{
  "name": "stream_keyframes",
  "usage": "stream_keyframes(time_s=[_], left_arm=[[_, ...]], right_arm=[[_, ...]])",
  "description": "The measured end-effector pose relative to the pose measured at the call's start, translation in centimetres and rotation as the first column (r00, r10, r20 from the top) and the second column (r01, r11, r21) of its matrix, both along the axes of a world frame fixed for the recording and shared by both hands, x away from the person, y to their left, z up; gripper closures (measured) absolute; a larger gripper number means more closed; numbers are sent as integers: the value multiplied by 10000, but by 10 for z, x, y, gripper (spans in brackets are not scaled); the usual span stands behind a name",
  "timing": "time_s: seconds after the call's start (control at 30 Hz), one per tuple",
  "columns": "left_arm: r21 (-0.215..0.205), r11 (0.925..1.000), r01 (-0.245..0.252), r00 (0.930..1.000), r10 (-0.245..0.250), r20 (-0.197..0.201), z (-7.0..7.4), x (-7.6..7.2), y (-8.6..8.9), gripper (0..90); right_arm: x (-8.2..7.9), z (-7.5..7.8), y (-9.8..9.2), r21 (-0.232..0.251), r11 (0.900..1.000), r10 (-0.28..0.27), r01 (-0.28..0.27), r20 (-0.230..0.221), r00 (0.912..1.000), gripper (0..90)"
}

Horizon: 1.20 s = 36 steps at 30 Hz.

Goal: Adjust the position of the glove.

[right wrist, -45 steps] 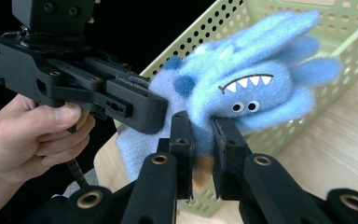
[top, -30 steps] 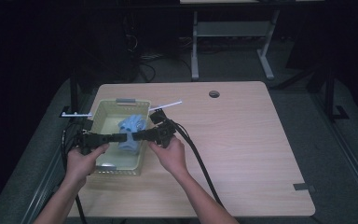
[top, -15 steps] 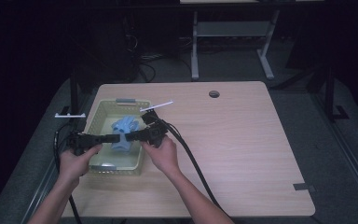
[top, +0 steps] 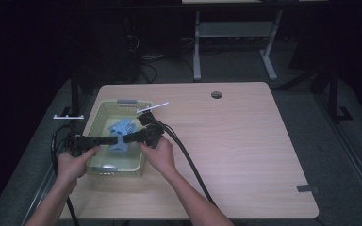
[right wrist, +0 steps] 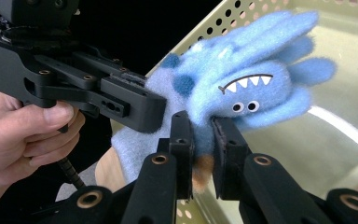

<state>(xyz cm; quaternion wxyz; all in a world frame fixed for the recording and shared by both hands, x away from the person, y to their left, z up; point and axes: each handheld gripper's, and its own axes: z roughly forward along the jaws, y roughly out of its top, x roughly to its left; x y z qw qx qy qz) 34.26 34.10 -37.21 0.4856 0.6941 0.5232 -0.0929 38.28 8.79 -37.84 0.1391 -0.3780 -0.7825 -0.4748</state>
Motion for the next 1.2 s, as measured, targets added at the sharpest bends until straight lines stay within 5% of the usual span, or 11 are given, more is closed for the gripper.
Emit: stream_keyframes(time_s=[0.9,1.2], left_arm=[[1122,9929,-385,9973,451,-572,-16,9,10,789],[1710,9840,-510,9956,636,-691,-20,11,9,793]], right_arm=[[17,-25,26,-629,9977,208,-242,-532,9984,792],[17,-23,19,-1311,9907,-410,368,-294,9987,738]])
